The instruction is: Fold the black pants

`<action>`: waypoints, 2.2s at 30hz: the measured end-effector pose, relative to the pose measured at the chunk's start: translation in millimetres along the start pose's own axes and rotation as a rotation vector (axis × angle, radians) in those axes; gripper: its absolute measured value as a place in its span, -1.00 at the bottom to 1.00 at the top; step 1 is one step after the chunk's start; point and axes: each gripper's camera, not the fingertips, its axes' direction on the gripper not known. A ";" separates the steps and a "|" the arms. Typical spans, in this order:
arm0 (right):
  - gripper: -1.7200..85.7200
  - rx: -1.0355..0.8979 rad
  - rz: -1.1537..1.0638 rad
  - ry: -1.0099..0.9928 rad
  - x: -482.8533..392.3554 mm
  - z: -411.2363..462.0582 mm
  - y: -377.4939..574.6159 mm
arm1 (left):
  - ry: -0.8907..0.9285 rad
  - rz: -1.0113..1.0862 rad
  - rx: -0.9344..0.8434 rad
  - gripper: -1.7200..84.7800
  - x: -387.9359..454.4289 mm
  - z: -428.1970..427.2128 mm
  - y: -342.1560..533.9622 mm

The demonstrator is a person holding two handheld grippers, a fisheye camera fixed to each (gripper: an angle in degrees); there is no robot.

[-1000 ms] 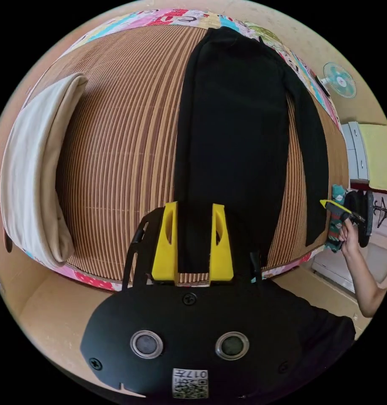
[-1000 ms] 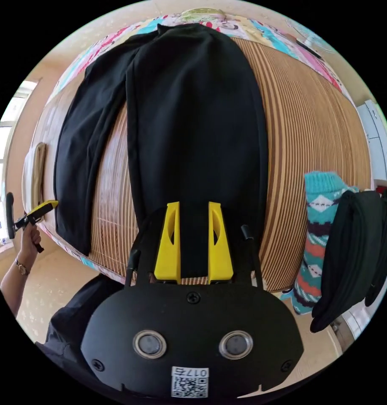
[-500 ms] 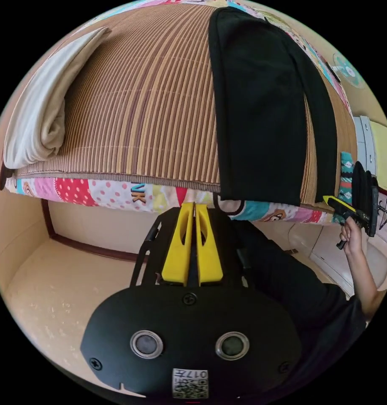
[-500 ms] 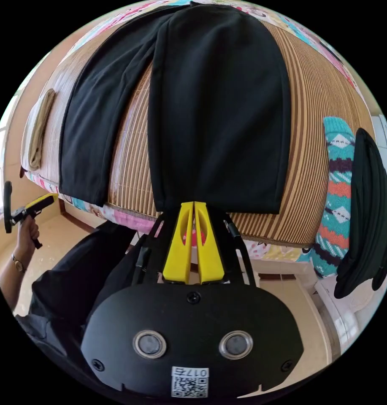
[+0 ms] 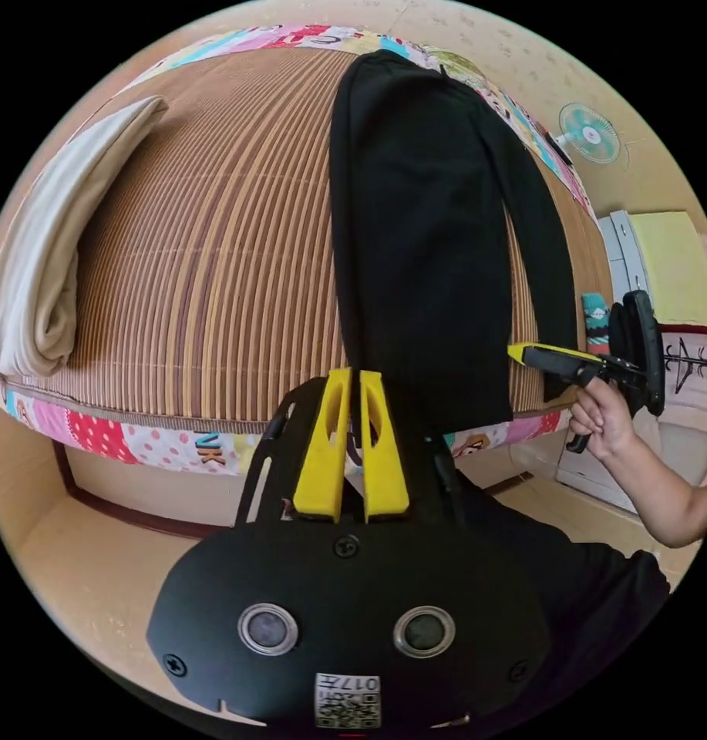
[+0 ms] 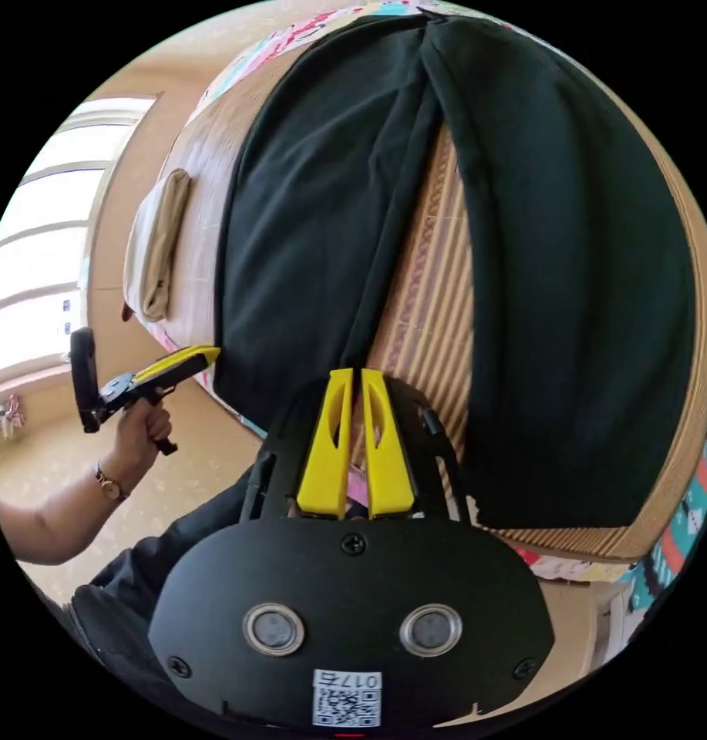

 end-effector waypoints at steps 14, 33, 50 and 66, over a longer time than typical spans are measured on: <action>-0.92 -0.100 0.111 0.008 40.1 -22.5 135.8 | -0.239 -0.081 -0.149 -0.96 -11.6 -1.1 114.1; -0.93 0.292 0.246 0.083 185.4 -152.5 237.9 | 0.057 0.444 -0.081 -0.93 239.9 130.6 17.7; -0.94 0.283 -0.041 -0.016 19.0 -139.1 275.3 | 0.393 0.381 -0.099 -0.57 209.4 34.3 -6.8; -0.81 0.218 -0.005 0.037 169.4 -225.0 49.3 | 0.387 0.301 -0.258 -0.97 157.1 56.3 -32.8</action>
